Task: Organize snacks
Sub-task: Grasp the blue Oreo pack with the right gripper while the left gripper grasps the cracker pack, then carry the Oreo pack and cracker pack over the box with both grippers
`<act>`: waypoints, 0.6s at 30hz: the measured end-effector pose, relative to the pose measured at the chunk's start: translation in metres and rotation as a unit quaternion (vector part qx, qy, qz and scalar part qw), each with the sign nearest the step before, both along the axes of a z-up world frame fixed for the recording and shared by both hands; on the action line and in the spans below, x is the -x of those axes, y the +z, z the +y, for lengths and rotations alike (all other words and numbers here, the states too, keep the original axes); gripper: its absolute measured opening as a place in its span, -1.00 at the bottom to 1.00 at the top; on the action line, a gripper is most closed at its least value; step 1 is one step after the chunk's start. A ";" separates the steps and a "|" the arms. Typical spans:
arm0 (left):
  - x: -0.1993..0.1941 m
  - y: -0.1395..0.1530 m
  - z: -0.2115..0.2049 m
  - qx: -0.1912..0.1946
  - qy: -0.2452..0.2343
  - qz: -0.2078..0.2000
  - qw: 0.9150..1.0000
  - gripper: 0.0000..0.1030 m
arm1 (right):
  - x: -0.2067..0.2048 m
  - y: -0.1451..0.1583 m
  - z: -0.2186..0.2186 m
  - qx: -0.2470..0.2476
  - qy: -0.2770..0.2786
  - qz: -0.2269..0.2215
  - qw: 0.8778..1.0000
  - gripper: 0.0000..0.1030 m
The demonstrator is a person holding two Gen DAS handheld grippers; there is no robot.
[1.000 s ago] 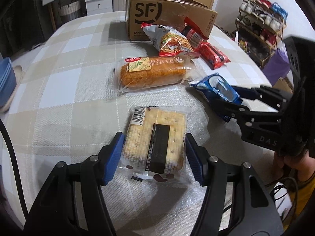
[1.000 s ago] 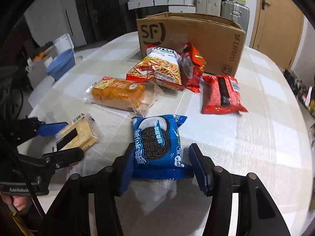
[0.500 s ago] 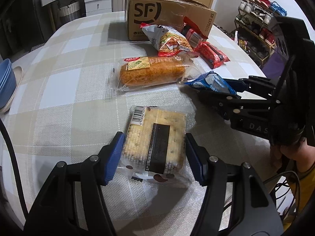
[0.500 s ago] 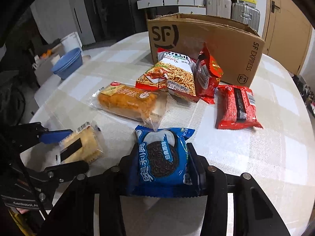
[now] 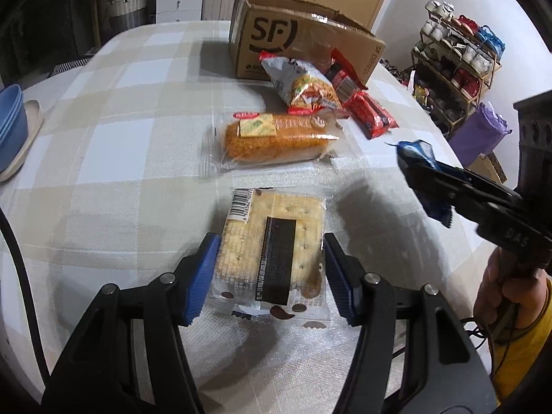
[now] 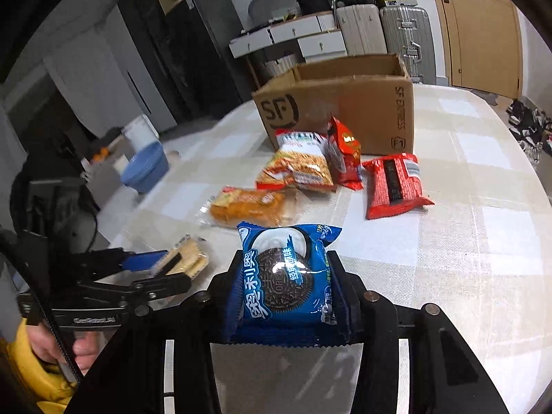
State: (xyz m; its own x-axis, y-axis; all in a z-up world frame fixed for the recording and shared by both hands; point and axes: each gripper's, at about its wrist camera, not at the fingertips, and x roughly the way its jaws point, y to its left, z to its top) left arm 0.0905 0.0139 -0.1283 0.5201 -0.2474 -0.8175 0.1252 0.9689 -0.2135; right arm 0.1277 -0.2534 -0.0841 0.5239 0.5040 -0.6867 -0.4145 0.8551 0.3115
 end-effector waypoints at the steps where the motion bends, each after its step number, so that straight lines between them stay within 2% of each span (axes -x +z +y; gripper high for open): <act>1: 0.001 0.004 0.000 0.003 -0.001 -0.002 1.000 0.10 | 0.002 0.004 -0.001 -0.004 0.000 -0.002 1.000 -0.14; 6: 0.005 0.026 0.001 0.021 -0.008 -0.016 1.000 0.10 | 0.010 0.028 -0.010 -0.043 0.000 -0.018 0.999 -0.14; 10: 0.009 0.048 -0.003 0.016 -0.016 -0.040 0.999 0.10 | 0.017 0.044 -0.013 -0.057 -0.003 -0.030 0.998 -0.14; 18: 0.012 0.074 -0.015 0.011 -0.034 -0.065 0.997 0.11 | 0.017 0.049 -0.019 -0.070 -0.007 -0.029 0.997 -0.14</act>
